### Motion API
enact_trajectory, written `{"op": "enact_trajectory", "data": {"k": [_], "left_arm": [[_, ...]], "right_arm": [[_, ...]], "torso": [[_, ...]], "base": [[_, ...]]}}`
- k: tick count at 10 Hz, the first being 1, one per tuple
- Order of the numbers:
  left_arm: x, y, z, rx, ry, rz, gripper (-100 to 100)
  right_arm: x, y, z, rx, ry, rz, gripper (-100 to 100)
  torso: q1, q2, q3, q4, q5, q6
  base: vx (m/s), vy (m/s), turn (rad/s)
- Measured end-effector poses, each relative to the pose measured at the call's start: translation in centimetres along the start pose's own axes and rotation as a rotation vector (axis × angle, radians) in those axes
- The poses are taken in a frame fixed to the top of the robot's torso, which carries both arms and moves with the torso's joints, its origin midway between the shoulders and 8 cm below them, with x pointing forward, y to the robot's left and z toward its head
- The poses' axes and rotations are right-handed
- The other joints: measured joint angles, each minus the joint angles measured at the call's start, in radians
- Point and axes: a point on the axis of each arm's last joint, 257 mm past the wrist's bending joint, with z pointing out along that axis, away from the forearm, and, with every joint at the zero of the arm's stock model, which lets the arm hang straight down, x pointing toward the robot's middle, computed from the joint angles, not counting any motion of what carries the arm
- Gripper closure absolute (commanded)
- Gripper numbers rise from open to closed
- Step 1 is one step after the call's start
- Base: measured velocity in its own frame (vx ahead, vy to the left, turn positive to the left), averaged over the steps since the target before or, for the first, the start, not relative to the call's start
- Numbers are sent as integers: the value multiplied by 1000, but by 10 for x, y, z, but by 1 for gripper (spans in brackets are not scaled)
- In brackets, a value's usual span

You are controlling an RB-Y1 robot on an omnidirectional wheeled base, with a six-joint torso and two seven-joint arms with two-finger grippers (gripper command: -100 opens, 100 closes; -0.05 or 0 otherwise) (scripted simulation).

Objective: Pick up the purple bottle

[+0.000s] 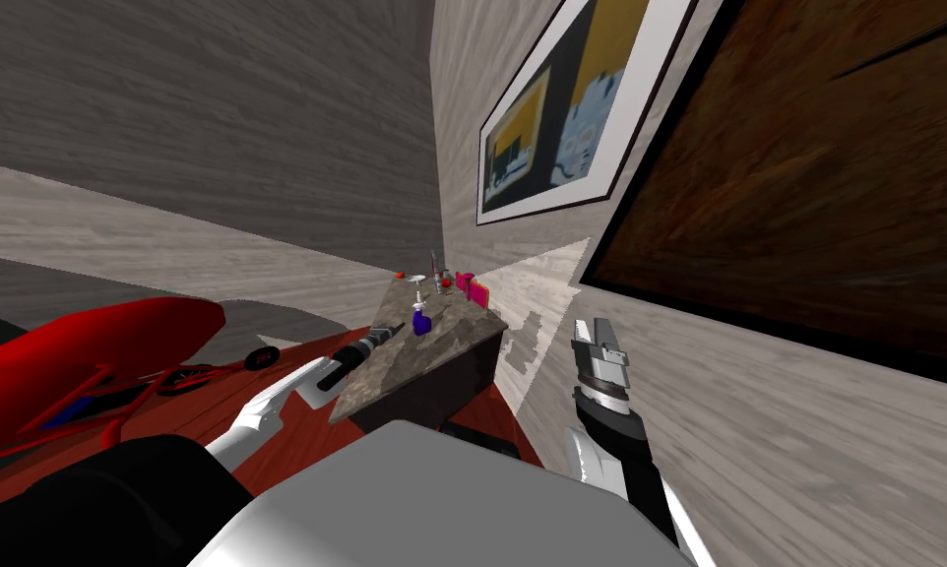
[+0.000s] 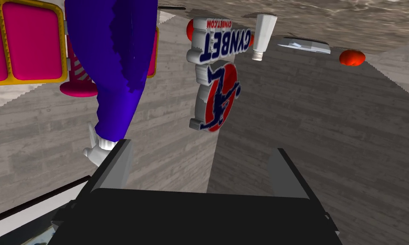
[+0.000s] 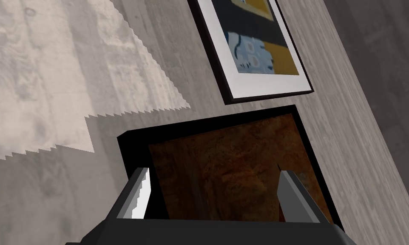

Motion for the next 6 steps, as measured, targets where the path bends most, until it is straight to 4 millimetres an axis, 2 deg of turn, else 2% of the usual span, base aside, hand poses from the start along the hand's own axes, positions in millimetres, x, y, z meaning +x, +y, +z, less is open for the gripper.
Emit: {"op": "enact_trajectory", "data": {"k": [1, 2, 3, 4, 5, 6], "left_arm": [[0, 2, 0, -5, 1, 1, -100], [0, 3, 0, -11, 1, 2, -100], [0, 4, 0, -11, 1, 2, 0], [0, 3, 0, -11, 1, 2, -100], [-1, 3, 0, -11, 1, 2, 100], [-1, 3, 0, -11, 1, 2, 100]], "right_arm": [[0, 0, 0, 0, 0, 0, 0], [0, 0, 0, 0, 0, 0, 0], [0, 0, 0, 0, 0, 0, 0], [0, 0, 0, 0, 0, 0, 0], [0, 0, 0, 0, 0, 0, 0], [0, 0, 0, 0, 0, 0, 0]], "torso": [[-1, 0, 0, 0, 0, 0], [-2, 1, 0, 0, 0, 0], [3, 4, 2, 1, 0, 0], [8, 7, 4, 1, 1, 0], [9, 8, 4, 2, 2, -1], [10, 8, 5, 2, 2, -1]], "base": [[108, -171, -45], [46, -79, 2], [10, -15, 3], [5, -7, -1], [0, 0, 0], [0, 0, 0]]}}
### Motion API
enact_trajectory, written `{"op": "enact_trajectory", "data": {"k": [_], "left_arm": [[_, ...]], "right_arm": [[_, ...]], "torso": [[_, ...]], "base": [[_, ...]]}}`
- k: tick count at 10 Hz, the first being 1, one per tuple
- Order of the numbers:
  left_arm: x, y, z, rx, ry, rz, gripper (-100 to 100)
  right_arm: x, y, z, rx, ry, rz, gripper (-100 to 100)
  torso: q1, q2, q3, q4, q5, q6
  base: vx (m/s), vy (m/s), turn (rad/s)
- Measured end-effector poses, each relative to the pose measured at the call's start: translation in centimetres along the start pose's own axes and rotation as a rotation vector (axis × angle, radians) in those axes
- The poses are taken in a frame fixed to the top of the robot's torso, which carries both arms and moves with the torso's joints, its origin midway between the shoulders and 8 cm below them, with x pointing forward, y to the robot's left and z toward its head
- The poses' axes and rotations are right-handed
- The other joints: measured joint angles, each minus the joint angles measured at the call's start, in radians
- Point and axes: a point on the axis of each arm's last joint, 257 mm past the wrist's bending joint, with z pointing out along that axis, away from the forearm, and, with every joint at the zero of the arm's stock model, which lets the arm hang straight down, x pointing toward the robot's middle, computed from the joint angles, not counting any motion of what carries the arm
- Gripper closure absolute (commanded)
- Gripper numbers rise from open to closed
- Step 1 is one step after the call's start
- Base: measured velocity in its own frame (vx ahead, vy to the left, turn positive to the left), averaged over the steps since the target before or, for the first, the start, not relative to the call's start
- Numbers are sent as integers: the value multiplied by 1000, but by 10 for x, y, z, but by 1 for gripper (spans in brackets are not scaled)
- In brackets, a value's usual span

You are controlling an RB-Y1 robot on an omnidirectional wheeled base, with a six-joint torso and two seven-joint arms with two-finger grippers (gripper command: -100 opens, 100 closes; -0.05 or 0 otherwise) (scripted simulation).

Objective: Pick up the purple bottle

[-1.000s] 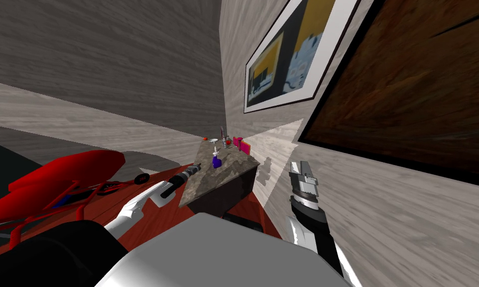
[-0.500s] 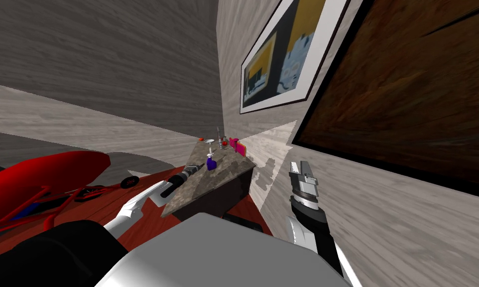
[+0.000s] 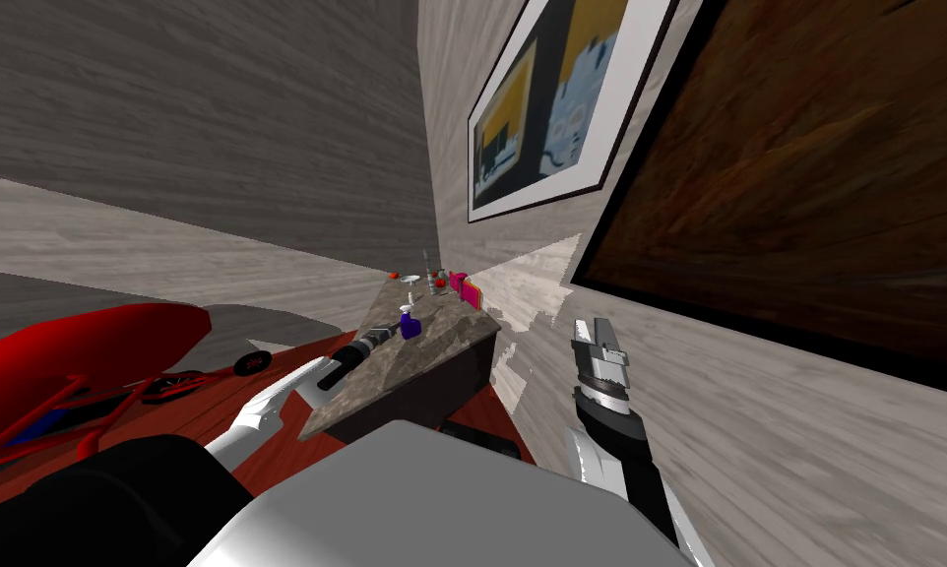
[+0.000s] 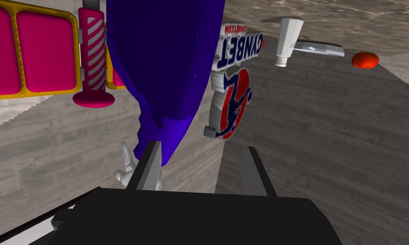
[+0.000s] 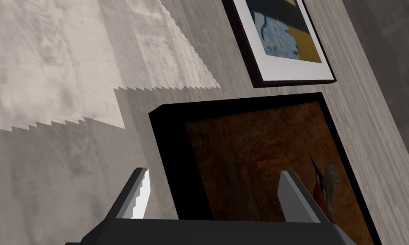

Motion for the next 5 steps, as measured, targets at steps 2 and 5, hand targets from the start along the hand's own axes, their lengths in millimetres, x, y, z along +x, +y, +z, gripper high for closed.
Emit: {"op": "enact_trajectory", "data": {"k": [2, 5], "left_arm": [[0, 0, 0, 0, 0, 0, 100], [0, 0, 0, 0, 0, 0, -100]], "right_arm": [[0, 0, 0, 0, 0, 0, 0], [0, 0, 0, 0, 0, 0, 0]], "torso": [[0, 0, 0, 0, 0, 0], [0, 0, 0, 0, 0, 0]], "base": [[0, 0, 0], [-9, 8, -17]]}}
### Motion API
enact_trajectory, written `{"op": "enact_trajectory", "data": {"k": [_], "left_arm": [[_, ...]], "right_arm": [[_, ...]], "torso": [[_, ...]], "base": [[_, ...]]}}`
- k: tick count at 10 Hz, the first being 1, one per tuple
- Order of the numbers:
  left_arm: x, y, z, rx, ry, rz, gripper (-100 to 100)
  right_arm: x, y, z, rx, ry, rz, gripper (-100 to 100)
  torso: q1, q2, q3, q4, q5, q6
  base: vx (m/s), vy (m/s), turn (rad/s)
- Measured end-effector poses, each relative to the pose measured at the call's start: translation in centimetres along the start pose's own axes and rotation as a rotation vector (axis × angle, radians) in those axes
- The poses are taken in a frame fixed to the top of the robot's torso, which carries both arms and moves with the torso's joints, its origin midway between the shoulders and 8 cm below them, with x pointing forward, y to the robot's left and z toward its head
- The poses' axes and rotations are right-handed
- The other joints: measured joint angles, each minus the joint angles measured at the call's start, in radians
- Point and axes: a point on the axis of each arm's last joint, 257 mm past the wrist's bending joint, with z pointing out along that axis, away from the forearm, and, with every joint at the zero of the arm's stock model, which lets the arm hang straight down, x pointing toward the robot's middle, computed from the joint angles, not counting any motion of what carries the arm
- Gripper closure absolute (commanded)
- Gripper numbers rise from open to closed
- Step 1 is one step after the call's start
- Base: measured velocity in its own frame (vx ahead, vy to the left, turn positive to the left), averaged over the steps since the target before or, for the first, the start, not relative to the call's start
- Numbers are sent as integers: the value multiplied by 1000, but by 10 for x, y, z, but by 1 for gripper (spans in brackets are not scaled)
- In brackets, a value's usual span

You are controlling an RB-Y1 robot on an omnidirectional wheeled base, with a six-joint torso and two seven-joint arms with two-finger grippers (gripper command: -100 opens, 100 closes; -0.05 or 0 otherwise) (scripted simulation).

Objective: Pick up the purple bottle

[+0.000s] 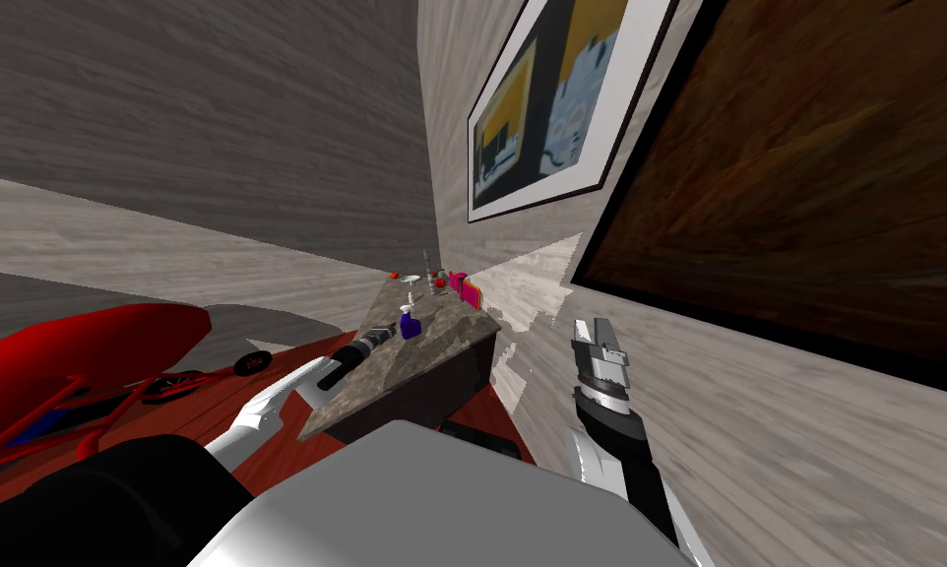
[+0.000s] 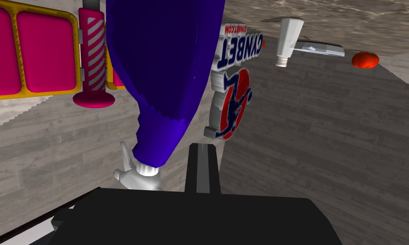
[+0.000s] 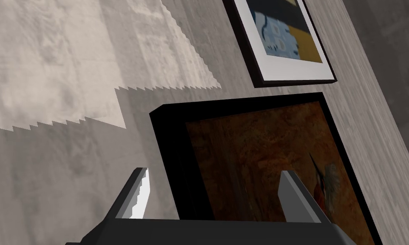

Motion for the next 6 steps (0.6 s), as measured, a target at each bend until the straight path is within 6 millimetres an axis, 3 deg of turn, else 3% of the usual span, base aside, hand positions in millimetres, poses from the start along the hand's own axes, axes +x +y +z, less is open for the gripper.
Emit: {"op": "enact_trajectory", "data": {"k": [6], "left_arm": [[6, -28, 26, 126, 43, 23, -100]], "right_arm": [[0, 0, 0, 0, 0, 0, 0]], "torso": [[3, 5, 3, 1, 1, 0]], "base": [[-75, 50, -41]]}}
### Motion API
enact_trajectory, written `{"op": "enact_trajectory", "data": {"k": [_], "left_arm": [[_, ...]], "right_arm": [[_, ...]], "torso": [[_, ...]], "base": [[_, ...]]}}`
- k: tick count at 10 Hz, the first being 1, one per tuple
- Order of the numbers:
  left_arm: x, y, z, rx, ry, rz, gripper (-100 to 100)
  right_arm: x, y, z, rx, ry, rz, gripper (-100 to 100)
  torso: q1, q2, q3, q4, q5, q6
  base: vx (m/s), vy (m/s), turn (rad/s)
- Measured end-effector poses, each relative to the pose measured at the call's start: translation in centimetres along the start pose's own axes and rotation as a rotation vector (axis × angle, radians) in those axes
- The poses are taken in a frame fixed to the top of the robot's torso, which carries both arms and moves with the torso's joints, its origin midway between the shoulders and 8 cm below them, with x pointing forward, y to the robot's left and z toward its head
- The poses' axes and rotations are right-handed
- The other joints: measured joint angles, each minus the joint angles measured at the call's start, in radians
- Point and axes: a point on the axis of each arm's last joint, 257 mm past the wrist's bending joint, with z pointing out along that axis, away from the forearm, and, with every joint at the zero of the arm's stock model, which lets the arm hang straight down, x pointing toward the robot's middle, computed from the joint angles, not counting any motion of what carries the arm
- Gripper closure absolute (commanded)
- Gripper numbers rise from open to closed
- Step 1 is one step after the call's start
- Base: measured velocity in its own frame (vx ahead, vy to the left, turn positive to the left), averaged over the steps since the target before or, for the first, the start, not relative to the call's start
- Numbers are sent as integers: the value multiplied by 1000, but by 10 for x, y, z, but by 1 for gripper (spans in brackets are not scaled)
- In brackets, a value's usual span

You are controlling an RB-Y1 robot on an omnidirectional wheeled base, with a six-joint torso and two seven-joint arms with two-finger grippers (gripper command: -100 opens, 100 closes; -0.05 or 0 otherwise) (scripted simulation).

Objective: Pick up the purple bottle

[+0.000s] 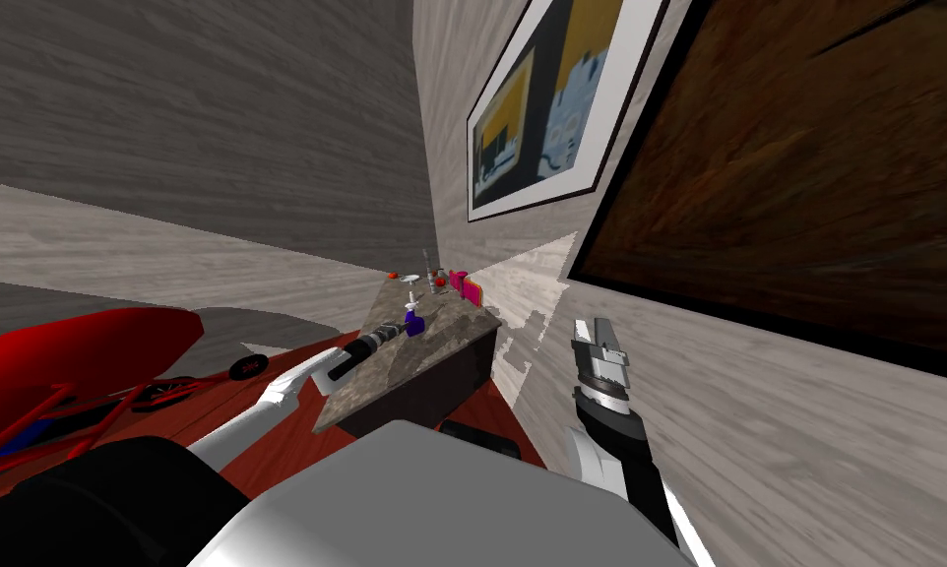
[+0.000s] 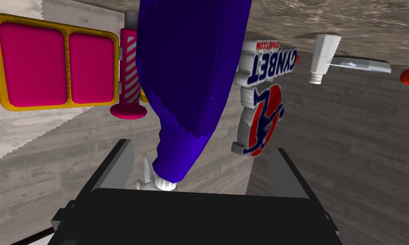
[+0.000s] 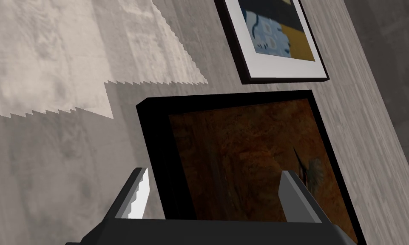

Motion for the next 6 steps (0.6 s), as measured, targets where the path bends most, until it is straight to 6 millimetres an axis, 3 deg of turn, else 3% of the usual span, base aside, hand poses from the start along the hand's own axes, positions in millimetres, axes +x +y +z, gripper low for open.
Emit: {"op": "enact_trajectory", "data": {"k": [6], "left_arm": [[4, -12, 23, 133, 81, 47, -100]], "right_arm": [[0, 0, 0, 0, 0, 0, 0]], "torso": [[0, 2, 1, 1, 0, 0]], "base": [[-107, 58, -54]]}}
